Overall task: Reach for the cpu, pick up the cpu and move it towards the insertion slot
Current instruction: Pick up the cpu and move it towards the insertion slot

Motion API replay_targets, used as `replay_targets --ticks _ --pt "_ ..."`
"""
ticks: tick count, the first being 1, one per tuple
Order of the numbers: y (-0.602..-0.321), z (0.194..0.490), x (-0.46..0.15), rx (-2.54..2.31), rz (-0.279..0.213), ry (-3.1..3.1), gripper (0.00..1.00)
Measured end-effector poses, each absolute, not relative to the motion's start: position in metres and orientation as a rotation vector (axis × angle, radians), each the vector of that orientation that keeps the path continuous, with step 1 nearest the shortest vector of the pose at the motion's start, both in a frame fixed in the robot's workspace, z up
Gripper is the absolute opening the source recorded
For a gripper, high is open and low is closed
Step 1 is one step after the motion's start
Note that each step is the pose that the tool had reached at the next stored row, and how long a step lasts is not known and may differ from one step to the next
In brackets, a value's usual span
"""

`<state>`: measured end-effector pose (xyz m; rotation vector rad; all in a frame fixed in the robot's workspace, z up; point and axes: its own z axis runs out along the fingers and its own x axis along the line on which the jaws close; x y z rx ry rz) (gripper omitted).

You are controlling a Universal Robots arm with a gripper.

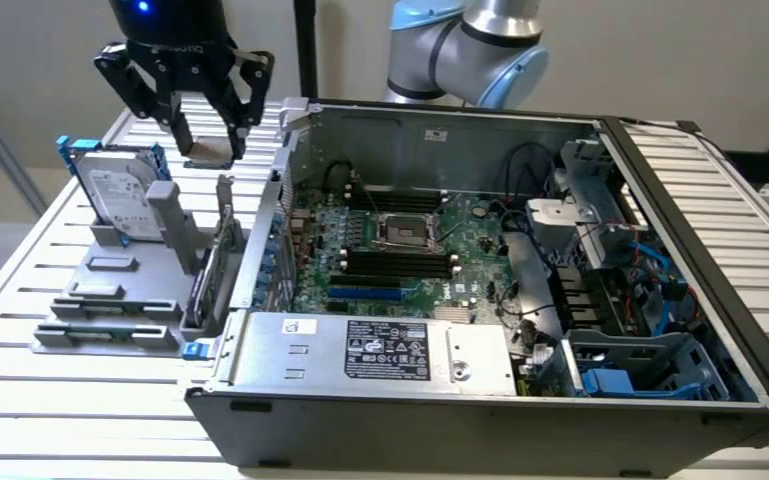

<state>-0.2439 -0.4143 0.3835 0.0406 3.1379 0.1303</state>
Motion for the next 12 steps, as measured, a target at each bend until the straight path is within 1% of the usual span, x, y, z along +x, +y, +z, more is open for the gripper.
replay_targets --ticks 12 --pt "-0.414 0.384 -0.189 0.041 0.136 3.138 0.54"
